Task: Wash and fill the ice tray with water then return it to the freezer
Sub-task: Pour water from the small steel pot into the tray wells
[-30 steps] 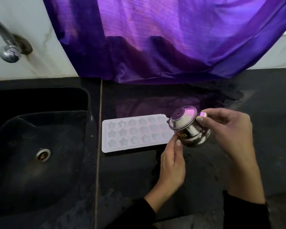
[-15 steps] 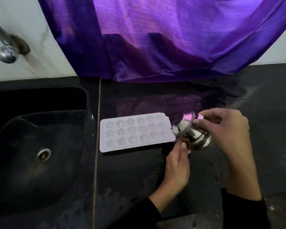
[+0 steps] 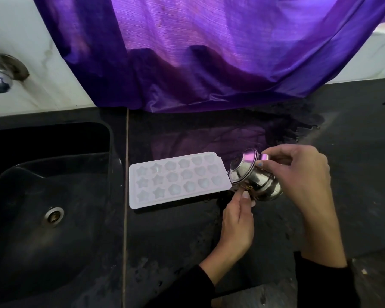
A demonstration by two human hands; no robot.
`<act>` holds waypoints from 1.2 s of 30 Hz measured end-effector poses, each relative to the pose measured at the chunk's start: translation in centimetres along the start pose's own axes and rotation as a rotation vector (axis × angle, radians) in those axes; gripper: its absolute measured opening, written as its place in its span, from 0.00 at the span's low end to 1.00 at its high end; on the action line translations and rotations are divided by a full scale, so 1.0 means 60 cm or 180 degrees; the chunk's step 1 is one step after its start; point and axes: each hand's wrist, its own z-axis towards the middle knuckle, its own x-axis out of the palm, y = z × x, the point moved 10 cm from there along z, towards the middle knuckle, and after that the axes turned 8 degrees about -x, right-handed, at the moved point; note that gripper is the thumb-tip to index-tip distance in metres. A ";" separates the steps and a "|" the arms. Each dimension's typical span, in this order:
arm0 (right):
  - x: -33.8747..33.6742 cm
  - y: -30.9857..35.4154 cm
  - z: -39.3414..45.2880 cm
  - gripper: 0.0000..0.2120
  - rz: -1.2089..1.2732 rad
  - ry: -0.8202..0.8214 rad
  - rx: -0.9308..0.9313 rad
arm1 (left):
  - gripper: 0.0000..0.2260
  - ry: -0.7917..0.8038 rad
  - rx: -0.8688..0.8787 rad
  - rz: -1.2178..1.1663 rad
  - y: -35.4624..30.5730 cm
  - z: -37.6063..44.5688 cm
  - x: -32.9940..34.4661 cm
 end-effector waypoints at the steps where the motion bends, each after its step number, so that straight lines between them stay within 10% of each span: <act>1: 0.001 0.001 0.000 0.06 -0.0001 0.0003 -0.0008 | 0.12 0.0002 0.0001 -0.0013 -0.001 -0.001 -0.001; 36: 0.009 0.058 -0.024 0.06 0.0168 -0.0068 -0.0081 | 0.14 -0.0055 0.0059 -0.0041 -0.023 -0.026 -0.055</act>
